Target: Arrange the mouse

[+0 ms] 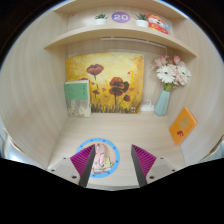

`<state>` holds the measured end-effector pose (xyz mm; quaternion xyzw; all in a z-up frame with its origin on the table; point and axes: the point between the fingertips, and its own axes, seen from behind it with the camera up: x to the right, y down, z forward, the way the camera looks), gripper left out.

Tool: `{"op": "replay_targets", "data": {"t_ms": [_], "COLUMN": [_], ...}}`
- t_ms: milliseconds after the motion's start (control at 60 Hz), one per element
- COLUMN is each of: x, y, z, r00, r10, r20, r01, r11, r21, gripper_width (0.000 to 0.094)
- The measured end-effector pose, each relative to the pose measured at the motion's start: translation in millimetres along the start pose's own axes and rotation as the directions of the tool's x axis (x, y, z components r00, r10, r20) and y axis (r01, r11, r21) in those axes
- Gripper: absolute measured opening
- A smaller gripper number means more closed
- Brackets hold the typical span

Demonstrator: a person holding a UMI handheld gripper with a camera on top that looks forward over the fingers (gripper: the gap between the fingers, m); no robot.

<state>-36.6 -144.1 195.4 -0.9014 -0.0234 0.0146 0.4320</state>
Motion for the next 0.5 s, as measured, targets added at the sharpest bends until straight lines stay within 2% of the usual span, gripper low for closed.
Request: {"op": "replay_targets", "data": {"t_ms": [500], "x": [29], "y": [44], "z": [-50], "r00": [1.0], "r10": [0.001], "r20": [0.014], "r01": [-0.001], "r11": [1.0], "r21": [-0.004], "gripper_width": [0.0694]}}
